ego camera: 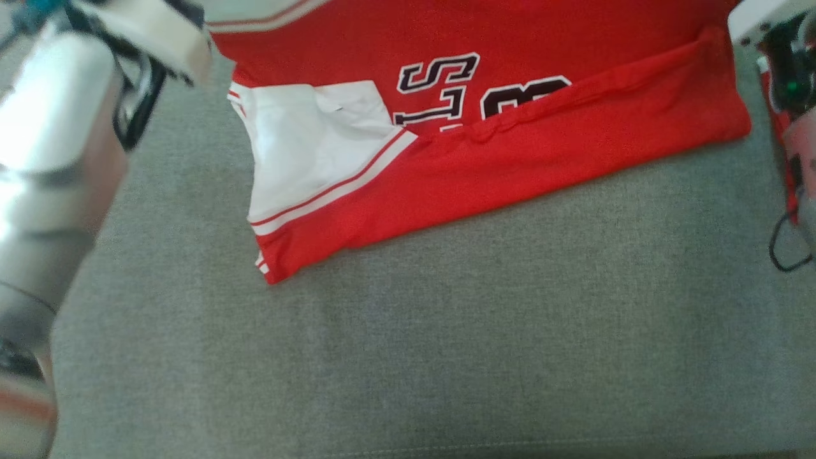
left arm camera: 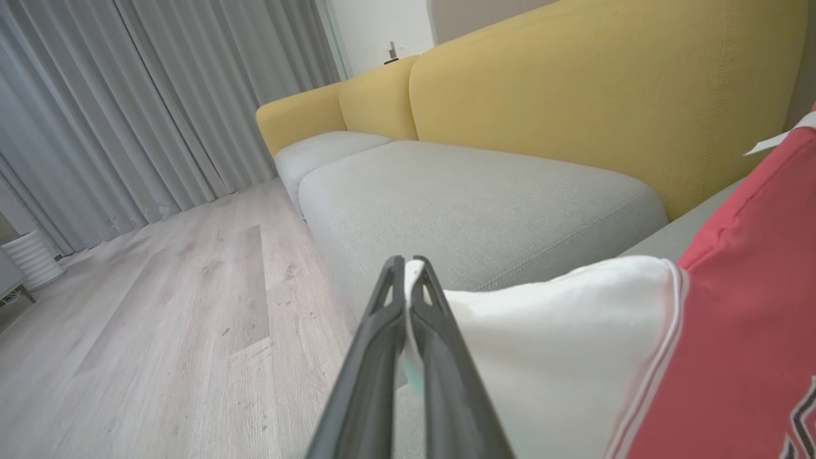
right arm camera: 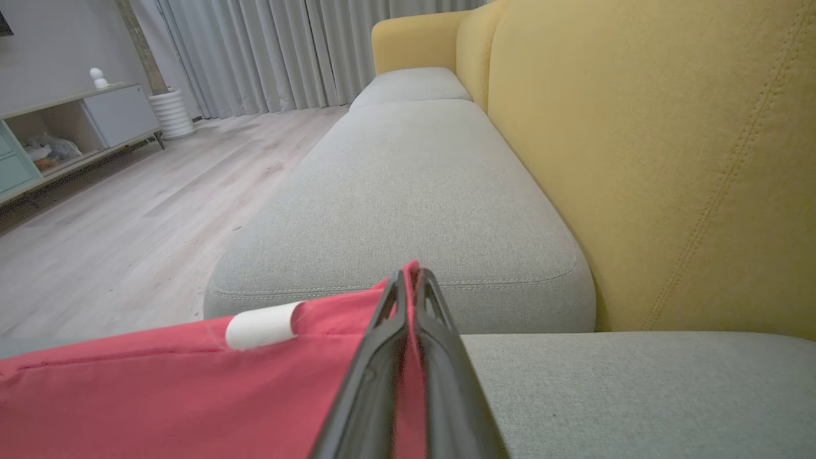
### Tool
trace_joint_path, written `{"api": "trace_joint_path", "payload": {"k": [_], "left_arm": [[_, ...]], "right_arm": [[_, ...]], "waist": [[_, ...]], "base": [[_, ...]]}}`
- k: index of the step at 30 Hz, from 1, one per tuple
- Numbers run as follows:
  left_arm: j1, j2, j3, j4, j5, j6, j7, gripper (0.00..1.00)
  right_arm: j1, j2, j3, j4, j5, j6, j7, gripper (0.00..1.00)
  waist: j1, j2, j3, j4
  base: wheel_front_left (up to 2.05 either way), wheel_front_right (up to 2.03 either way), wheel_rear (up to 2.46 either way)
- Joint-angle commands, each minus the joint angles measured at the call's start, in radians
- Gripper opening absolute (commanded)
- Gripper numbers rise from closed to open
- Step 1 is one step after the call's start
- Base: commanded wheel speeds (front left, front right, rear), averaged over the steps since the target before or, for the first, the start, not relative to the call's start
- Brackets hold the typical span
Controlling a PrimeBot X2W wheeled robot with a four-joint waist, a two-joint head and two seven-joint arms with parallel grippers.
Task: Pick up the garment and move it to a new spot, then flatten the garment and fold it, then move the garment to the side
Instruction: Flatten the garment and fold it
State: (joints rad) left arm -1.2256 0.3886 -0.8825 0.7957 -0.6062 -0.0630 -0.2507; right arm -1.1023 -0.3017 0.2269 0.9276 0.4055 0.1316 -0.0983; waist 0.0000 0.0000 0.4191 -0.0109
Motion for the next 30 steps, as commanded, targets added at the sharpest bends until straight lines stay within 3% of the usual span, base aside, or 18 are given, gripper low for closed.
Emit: {"api": "trace_joint_path", "payload": {"k": [1,8,14,22,30], "left_arm": [[-0.01,0.033,0.022,-0.014,0.006,-0.004,-0.007,0.0],[0.121,0.045,-0.014,-0.044,0.002,-0.031,-0.01,0.0],[0.236,0.088,-0.055,-0.106,-0.014,-0.041,0.028,0.0],[0.399,0.166,-0.125,-0.256,-0.08,-0.054,0.199,0.0],[0.465,0.214,-0.159,-0.393,-0.148,-0.057,0.349,0.0]], "right_arm": [[0.017,-0.019,0.012,-0.022,0.017,-0.001,-0.008,0.0],[0.126,-0.069,0.075,-0.007,0.088,-0.001,0.007,0.0],[0.223,-0.121,0.166,-0.025,0.145,-0.001,0.069,0.0],[0.313,-0.208,0.297,-0.046,0.181,-0.001,0.157,0.0],[0.323,-0.283,0.413,-0.046,0.14,-0.001,0.197,0.0]], "waist": [[0.0,0.0,-0.019,0.013],[0.0,0.0,-0.09,0.042],[0.0,0.0,-0.134,0.045],[0.0,0.0,-0.169,0.038],[0.0,0.0,-0.166,0.035]], "base": [[0.0,0.0,0.0],[0.0,0.0,0.0],[0.0,0.0,0.0],[0.0,0.0,0.0],[0.0,0.0,0.0]]}}
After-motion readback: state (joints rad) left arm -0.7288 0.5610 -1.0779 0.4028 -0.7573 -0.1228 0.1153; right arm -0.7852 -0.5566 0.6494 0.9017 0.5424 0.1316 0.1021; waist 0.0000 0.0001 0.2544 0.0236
